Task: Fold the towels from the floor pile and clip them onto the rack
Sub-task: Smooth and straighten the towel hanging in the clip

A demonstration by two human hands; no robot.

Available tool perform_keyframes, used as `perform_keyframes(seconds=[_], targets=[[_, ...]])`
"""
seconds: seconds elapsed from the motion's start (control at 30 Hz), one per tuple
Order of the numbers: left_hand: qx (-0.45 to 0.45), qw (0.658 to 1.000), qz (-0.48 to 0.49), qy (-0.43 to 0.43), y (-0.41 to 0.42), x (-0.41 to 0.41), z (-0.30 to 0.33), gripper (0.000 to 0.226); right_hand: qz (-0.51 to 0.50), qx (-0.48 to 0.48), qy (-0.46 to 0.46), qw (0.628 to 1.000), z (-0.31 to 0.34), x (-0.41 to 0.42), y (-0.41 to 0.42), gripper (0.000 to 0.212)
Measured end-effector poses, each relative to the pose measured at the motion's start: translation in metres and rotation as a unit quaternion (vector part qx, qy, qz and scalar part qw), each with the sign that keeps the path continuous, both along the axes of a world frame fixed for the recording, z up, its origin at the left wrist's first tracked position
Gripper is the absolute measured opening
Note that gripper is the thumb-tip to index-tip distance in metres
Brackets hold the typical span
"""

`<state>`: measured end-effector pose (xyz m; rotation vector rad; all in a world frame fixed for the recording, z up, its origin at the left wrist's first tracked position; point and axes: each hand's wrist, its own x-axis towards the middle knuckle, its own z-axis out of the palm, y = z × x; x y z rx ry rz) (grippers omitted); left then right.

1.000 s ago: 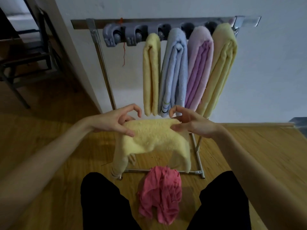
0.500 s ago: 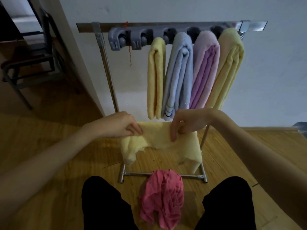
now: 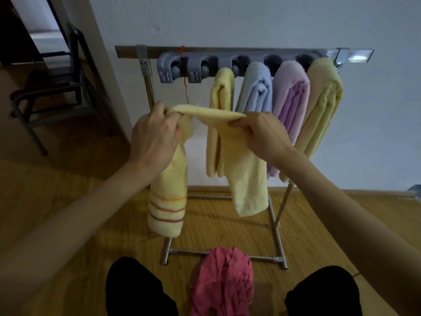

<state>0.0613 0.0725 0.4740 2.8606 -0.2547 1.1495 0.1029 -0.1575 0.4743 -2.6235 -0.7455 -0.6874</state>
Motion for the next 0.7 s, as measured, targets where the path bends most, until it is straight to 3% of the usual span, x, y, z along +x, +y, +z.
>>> perform_keyframes(seconds=[0.2, 0.3, 0.47, 0.7], targets=[[0.027, 0.999, 0.015, -0.043, 0.0, 0.029, 0.031, 0.041, -0.035, 0.099, -0.094, 0.99, 0.035, 0.011, 0.006, 0.046], [0.019, 0.999, 0.006, -0.047, -0.005, 0.05, 0.05, 0.049, -0.09, 0.148, -0.095, 0.98, 0.047, 0.025, 0.014, 0.043], [0.031, 0.998, -0.029, -0.048, -0.021, 0.082, 0.069, 0.056, -0.202, 0.202, -0.068, 0.956, 0.062, 0.043, 0.031, 0.016], [0.091, 0.995, -0.024, -0.038, -0.031, 0.111, 0.079, 0.05, -0.261, 0.212, -0.047, 0.941, 0.055, 0.062, 0.043, 0.019]])
